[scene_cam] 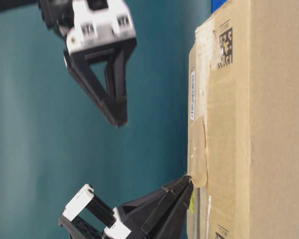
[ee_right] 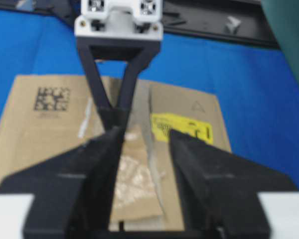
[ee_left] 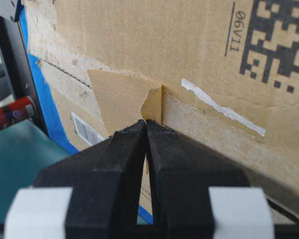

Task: Apply tape along the seams of the closed cardboard box to seal it securely.
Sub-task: 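Bring the right gripper in and press the tape onto the box top, then slide the left gripper along the tape toward the right gripper, smoothing it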

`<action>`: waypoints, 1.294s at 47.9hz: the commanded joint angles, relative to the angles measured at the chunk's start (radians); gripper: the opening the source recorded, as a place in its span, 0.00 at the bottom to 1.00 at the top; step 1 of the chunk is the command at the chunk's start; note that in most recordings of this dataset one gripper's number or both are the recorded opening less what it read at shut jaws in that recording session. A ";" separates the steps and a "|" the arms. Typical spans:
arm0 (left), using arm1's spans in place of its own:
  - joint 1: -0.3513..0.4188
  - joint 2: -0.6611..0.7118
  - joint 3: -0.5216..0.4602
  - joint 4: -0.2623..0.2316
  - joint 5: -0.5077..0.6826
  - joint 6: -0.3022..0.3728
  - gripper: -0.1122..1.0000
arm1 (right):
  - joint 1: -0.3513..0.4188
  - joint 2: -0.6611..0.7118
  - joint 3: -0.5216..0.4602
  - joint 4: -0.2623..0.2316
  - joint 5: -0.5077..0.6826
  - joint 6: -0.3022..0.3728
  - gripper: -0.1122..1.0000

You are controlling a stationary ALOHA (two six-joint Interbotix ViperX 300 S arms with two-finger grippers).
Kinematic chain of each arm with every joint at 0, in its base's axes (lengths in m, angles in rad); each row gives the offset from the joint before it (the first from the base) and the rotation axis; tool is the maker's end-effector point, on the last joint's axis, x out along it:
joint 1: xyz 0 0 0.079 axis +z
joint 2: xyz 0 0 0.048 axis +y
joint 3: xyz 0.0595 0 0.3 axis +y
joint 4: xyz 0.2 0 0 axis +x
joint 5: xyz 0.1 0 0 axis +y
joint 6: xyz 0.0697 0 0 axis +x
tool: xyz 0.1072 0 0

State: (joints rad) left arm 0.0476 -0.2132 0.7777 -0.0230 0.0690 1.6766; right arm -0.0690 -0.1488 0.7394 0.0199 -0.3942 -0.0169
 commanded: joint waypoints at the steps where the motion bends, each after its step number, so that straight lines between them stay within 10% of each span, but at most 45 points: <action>1: 0.002 -0.011 -0.020 -0.002 -0.005 0.000 0.11 | -0.002 0.008 -0.043 0.002 0.006 -0.002 0.50; 62: 0.015 -0.015 -0.015 -0.002 -0.003 -0.023 0.11 | -0.003 0.195 -0.064 0.003 0.046 0.000 0.50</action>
State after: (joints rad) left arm 0.0522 -0.2117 0.7793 -0.0215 0.0690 1.6567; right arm -0.0706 0.0552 0.6872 0.0215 -0.3482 -0.0169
